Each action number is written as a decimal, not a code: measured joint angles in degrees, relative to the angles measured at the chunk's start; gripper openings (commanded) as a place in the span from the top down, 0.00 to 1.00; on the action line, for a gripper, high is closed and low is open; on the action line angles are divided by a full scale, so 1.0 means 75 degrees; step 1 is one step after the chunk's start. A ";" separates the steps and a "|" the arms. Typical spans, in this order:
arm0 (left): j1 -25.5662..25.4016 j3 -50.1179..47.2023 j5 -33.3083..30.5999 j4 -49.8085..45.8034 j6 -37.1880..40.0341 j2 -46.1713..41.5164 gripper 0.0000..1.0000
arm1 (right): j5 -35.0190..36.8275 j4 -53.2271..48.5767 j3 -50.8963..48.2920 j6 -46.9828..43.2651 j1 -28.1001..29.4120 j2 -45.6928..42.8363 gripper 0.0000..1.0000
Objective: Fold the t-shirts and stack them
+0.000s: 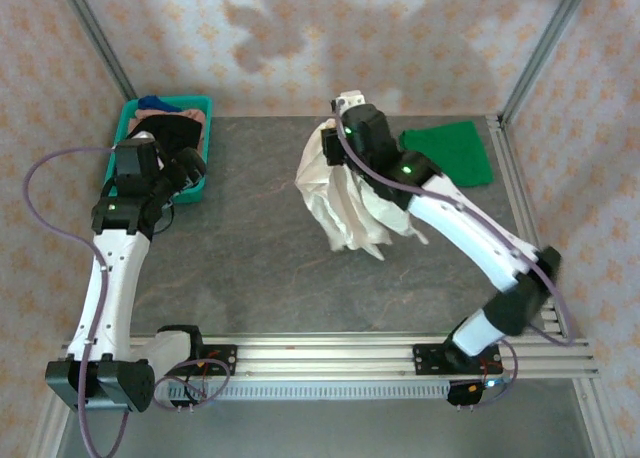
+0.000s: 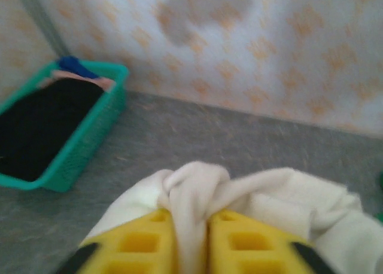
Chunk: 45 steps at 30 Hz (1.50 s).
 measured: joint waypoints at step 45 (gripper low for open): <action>-0.5313 0.0073 0.0766 0.2559 -0.1513 0.4683 1.00 | -0.1513 0.0286 -0.3879 0.1078 -0.2463 0.0697 0.36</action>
